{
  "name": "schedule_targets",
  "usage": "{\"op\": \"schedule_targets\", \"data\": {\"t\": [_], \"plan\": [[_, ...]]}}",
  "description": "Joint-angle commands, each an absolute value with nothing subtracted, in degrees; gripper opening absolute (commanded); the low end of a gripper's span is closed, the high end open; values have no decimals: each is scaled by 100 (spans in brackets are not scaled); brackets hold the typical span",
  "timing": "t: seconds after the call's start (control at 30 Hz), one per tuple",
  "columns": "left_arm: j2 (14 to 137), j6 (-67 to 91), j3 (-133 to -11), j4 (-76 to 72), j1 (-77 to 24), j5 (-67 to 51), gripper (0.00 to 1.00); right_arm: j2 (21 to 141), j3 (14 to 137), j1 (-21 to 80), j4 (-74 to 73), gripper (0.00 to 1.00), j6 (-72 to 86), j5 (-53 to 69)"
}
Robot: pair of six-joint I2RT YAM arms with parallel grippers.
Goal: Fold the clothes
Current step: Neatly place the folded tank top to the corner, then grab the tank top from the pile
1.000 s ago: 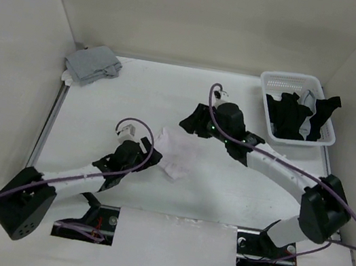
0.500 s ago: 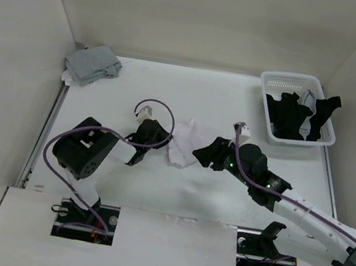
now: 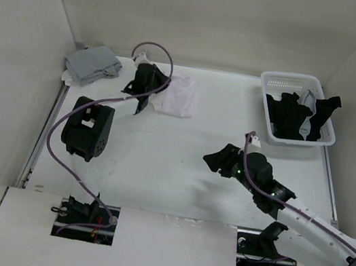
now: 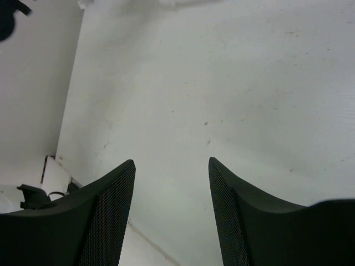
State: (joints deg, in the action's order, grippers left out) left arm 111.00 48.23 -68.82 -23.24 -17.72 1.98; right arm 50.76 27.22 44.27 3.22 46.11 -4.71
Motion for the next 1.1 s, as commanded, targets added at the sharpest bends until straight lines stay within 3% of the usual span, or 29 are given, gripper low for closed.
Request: {"op": "schedule_targets", "data": {"t": [0.0,0.1,0.2,0.27,0.37,0.4,0.47,0.63,0.7,0.73,0.8,0.87,1.0,1.07], "plan": [[11012,4421,-7548,-1961,-860,316,0,5185,2935,4302,598,60,4500,-308],[11153,4640,-7865,-1732,37,387,0,5264,2988,4285,598,61,4430,-220],[11355,5210,-7884,-1495,828,544,10,5317,2997,4285,606,61,4395,-158],[11338,5562,-7595,-1695,1259,737,27,5326,2962,4302,633,61,4403,-158],[11268,5818,-7243,-2188,1682,931,76,5405,2874,4337,764,61,4482,-158],[11233,5818,-7190,-2223,1744,897,83,5457,2848,4398,808,61,4500,-158],[11127,5740,-7049,-2320,1754,896,86,5581,2813,4539,914,61,4561,-167],[10505,5678,-6339,-2505,1237,1501,86,5748,2777,4601,1046,61,4579,-316],[10179,5634,-5987,-2514,781,1870,86,5687,2786,4557,1046,56,4527,-421],[10004,5590,-5811,-2514,500,2072,85,5669,2812,4496,1046,48,4474,-483],[9626,5537,-5434,-2566,-133,2494,82,5721,3040,4321,967,20,4325,-553],[9248,5493,-5073,-2715,-879,2899,68,5896,3347,4206,932,2,4158,-580],[8667,4968,-4729,-2988,-2531,3234,22,6380,4216,3838,590,0,3789,-1106],[8605,4599,-4763,-2901,-3322,3147,13,6582,4717,3487,326,1,3570,-1449]]}}
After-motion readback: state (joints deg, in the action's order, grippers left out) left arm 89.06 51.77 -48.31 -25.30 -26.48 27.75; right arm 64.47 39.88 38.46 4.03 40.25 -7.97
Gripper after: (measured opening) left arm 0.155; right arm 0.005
